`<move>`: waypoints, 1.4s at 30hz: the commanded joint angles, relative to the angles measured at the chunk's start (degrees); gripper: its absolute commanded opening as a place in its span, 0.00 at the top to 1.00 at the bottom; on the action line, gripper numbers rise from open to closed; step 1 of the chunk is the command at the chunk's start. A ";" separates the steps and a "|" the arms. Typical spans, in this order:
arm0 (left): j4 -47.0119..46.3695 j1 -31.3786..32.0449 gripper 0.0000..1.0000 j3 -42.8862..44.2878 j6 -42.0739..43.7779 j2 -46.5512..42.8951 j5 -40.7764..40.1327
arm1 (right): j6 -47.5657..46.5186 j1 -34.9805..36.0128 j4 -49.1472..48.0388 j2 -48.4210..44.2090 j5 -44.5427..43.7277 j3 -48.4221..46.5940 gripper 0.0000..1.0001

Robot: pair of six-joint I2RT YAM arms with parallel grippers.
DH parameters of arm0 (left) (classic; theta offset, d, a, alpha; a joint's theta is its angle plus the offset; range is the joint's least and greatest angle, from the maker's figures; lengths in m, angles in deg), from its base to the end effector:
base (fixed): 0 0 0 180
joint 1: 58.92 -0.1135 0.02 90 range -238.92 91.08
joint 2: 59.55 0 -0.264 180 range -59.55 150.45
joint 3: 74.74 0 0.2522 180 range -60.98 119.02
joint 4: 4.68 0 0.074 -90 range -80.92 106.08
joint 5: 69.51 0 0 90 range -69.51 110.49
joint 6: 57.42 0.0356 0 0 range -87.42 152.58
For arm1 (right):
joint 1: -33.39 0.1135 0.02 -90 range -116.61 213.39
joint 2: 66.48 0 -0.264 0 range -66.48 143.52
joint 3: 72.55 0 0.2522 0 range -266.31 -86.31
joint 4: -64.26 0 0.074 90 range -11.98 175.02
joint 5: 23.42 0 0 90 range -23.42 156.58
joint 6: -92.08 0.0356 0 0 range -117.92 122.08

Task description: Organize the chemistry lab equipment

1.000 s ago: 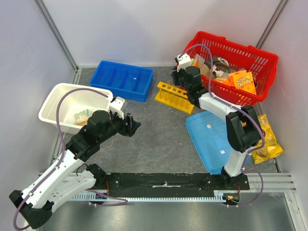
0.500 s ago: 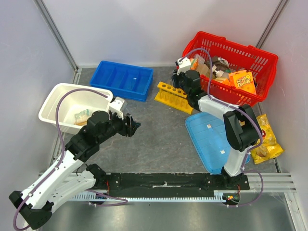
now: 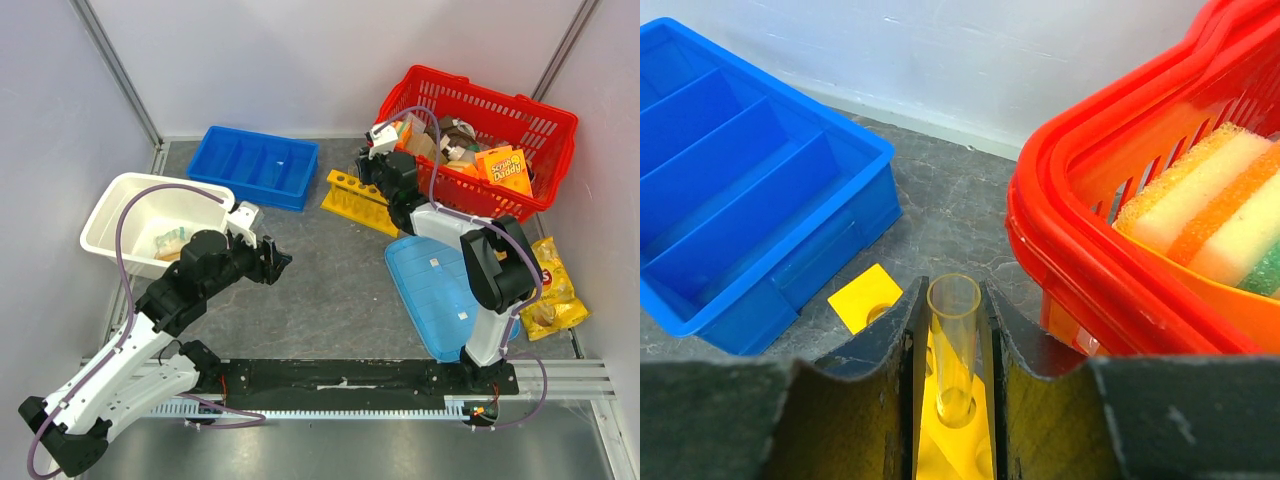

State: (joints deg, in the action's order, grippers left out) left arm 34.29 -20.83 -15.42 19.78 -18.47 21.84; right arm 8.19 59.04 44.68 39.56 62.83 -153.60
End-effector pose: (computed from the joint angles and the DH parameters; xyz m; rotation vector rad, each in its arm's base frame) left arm 0.1278 -0.1012 0.3271 0.4496 1.9303 -0.6093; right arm 0.3891 0.1843 0.2504 -0.2354 1.6613 0.3647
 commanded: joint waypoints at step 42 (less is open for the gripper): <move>-1.92 0.06 0.33 0.32 2.51 0.49 -3.10 | -1.27 0.01 -19.48 -0.39 1.11 7.17 0.49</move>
State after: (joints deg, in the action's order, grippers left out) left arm 34.29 -20.83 -15.42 20.28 -18.12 19.89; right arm 7.44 59.04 27.69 40.48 64.16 -146.17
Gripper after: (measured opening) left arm 0.667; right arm 0.495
